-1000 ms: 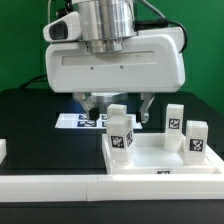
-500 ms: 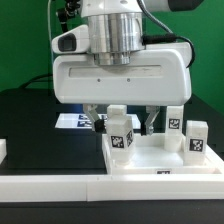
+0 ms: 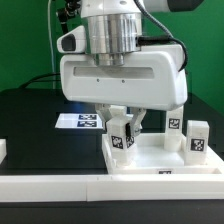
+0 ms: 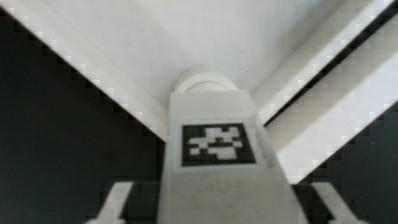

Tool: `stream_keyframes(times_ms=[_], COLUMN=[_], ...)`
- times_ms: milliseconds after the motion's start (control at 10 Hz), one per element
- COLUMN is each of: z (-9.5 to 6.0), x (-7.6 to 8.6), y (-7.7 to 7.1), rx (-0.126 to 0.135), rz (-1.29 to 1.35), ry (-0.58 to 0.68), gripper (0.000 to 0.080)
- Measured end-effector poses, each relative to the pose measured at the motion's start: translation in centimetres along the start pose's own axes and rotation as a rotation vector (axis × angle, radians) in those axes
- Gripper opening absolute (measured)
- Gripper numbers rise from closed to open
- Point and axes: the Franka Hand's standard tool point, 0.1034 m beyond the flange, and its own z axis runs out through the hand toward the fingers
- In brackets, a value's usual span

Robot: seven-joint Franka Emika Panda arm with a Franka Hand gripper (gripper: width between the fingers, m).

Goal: Assemble square table

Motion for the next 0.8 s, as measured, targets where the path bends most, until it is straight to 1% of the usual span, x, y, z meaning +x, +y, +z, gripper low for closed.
stream_keyframes(times_ms=[200,400,500,600,700,800], z=[0.0,0.1,0.1,0.2,0.2,0.3], x=[-0.1,0.0,0.0,0.0,-0.4,-0.9], y=[0.0,0.0,-0.2,-0.7,-1.0,-1.7], rx=[0.002,0.01,0.021,0.038,0.046,0.052], rz=[0.256,0.458,0.589,0.726,0.838,0.952], ry=[0.015,0.027,0.036,0.052,0.059,0.059], gripper=[0.0288,0.0288,0.0288,0.0288,0.029,0.029])
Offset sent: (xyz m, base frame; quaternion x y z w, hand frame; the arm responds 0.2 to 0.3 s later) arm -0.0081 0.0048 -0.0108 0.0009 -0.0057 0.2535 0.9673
